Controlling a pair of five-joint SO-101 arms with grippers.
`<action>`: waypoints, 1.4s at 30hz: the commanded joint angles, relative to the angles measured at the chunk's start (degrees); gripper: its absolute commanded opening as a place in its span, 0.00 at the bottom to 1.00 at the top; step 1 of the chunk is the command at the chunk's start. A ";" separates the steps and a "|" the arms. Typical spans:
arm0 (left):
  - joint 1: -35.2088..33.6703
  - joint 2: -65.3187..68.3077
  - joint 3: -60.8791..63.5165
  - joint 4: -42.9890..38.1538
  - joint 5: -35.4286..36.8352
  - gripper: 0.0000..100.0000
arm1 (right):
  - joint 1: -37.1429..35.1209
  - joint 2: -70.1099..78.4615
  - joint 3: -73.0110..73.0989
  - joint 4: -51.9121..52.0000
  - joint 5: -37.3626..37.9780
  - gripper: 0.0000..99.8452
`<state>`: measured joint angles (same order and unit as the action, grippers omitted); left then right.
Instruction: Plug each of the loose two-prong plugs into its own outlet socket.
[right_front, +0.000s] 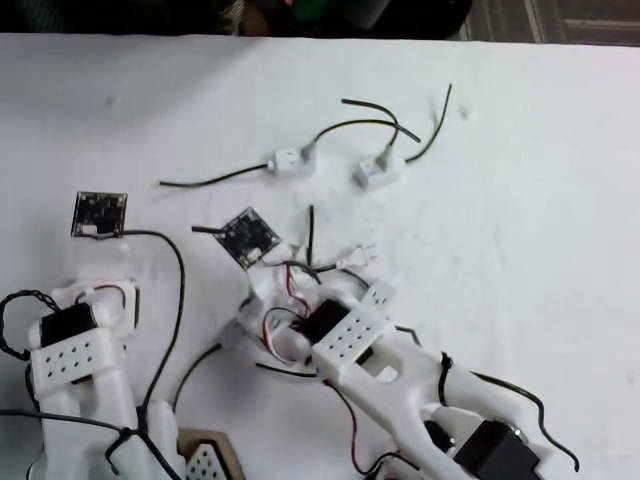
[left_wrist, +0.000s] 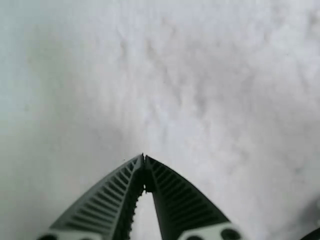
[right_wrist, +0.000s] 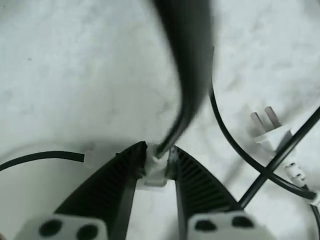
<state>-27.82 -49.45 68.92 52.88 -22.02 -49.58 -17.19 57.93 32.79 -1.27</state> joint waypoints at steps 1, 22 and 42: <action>-0.48 -1.01 -0.09 -0.97 0.18 0.02 | -1.36 -2.68 2.02 5.49 0.35 0.07; -0.48 -1.01 -0.09 -1.05 0.18 0.02 | -1.27 -17.71 10.55 -4.00 2.20 0.02; -0.48 -1.01 -0.09 -1.14 0.18 0.02 | -1.27 -18.24 14.51 -0.75 5.80 0.02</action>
<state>-27.82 -49.45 68.92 52.88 -22.02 -50.11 -35.47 71.74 28.31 4.09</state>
